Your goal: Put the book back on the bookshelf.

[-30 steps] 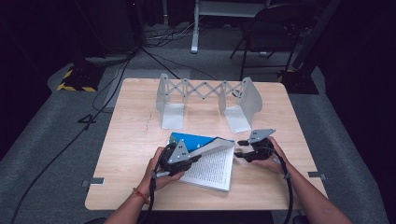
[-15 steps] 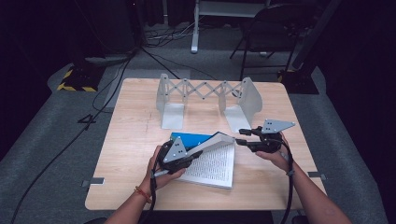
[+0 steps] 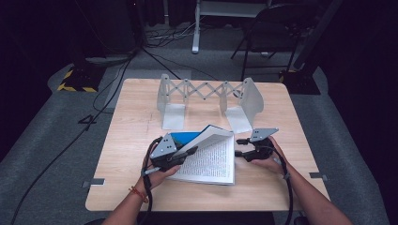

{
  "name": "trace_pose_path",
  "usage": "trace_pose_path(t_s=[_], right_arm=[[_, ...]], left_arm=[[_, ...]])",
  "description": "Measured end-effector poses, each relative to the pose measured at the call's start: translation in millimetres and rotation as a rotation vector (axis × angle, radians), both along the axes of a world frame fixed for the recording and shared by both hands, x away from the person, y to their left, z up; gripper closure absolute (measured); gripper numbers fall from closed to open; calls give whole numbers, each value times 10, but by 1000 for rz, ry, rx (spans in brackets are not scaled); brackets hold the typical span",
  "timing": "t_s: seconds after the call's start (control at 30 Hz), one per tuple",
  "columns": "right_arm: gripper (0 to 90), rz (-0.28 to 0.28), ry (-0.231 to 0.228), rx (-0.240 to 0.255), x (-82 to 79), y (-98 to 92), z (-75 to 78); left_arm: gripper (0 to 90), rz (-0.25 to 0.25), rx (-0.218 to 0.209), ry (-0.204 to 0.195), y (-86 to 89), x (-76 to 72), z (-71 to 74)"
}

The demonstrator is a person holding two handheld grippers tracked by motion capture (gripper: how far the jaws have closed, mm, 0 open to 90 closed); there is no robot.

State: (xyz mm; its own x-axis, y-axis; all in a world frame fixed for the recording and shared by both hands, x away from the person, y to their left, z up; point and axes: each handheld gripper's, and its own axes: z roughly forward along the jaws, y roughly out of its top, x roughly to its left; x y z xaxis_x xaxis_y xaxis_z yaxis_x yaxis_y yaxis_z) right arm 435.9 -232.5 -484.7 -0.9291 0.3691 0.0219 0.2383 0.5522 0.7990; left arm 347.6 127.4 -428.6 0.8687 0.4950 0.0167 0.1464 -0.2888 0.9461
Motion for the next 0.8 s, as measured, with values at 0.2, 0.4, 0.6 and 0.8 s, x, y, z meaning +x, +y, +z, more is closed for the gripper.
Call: trace_pose_path(t_s=[0.2, 0.4, 0.6, 0.8], right_arm=[[503, 70, -46, 78, -167, 90, 36], [537, 47, -129, 189, -310, 56, 367], [540, 25, -196, 222, -424, 197, 612], [541, 25, -227, 227, -445, 347, 739]], left_arm=[[769, -25, -9, -2, -24, 4, 2], [763, -72, -85, 14, -82, 33, 36], [759, -73, -47, 48, -64, 5, 60], [758, -67, -30, 49, 24, -50, 77]])
